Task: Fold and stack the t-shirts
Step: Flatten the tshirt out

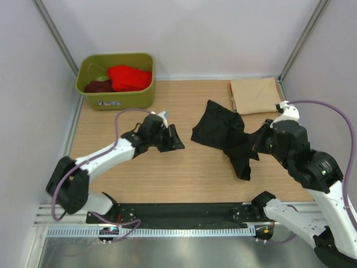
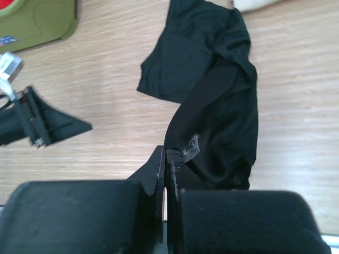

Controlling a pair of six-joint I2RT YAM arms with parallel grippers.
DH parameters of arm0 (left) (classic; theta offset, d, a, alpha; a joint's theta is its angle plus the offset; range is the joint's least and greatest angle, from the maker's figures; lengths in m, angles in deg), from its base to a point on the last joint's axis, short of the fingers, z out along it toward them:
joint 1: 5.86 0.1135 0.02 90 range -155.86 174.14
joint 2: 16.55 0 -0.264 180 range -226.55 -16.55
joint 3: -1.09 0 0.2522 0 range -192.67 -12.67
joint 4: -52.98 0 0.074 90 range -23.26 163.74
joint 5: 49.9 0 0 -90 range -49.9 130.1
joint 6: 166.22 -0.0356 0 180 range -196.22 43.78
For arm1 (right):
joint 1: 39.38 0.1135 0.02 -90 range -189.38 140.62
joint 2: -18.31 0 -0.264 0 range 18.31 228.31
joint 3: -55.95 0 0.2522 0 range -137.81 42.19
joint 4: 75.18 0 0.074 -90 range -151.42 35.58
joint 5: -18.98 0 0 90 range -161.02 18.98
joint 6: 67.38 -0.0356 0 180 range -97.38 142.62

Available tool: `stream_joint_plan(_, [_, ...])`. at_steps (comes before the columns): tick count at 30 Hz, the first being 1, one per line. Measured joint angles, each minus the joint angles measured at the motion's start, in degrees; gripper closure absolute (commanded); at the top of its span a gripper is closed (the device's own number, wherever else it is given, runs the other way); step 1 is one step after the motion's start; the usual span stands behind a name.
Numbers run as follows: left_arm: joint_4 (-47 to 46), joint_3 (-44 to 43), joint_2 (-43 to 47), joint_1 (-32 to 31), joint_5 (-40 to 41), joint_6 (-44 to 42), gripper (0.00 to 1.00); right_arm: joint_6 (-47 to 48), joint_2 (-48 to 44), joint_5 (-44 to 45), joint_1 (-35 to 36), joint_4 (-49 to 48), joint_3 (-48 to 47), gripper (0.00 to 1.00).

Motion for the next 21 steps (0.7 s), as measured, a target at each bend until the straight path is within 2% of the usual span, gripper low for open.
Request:
stream_joint_plan(5, [-2.08, -13.27, -18.25, -4.09, -0.15, -0.07, 0.52, -2.08, -6.69, 1.66, 0.0, 3.26, 3.41, 0.99])
stream_joint_plan(9, [-4.42, -23.85, -30.38, -6.08, -0.15, -0.15, 0.53, -2.6, -8.0, 2.05, 0.0, 4.46, 4.0, 0.99])
stream_joint_plan(15, [-4.52, -32.46, -41.38, -6.84, -0.13, 0.24, 0.54, -2.56, -8.0, 2.08, 0.0, 4.63, 4.61, 0.99])
stream_joint_plan(21, [-1.73, -36.98, -46.12, -7.15, 1.33, 0.33, 0.55, -2.36, -8.55, 2.08, 0.0, 4.7, 5.4, 0.99])
